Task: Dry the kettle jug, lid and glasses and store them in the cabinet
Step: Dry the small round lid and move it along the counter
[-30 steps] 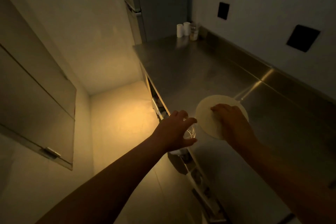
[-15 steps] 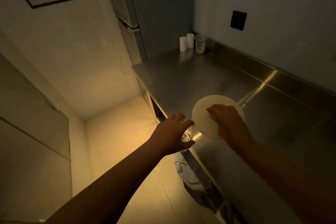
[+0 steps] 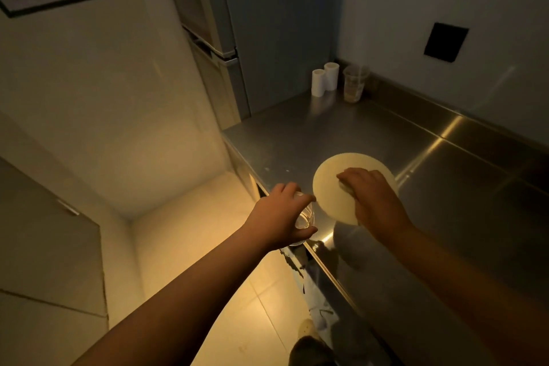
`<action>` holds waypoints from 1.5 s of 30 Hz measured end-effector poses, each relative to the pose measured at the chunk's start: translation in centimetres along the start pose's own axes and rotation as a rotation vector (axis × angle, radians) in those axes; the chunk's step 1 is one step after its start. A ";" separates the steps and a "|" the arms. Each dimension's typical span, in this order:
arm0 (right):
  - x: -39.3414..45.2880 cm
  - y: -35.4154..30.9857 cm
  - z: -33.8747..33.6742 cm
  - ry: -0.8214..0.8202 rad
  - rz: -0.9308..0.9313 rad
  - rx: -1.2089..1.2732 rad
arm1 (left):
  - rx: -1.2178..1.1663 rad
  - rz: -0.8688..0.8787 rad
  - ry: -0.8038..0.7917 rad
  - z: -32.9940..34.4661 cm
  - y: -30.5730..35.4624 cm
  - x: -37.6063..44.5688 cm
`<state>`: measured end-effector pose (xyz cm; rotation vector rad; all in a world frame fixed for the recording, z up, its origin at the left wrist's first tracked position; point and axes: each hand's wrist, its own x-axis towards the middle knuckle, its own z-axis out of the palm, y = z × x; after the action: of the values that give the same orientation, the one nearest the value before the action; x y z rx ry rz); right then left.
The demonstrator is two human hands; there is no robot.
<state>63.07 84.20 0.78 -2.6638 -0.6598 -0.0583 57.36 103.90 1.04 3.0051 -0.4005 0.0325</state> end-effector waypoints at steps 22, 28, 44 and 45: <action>29.6 -2.7 10.2 0.045 0.248 0.010 | 0.011 0.208 -0.046 1.4 -26.8 21.7; 34.0 -2.2 13.1 0.029 0.394 0.003 | 0.024 0.298 -0.107 2.5 -31.2 26.3; 36.5 1.1 18.1 0.084 0.580 0.049 | -0.019 0.367 -0.230 6.3 -33.4 28.6; 36.5 1.2 18.3 0.075 0.583 0.045 | -0.020 0.369 -0.227 6.4 -33.4 28.7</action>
<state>95.10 106.33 -11.71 -2.6844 0.1507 0.0193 93.81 127.75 -7.82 2.8778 -0.9649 -0.2812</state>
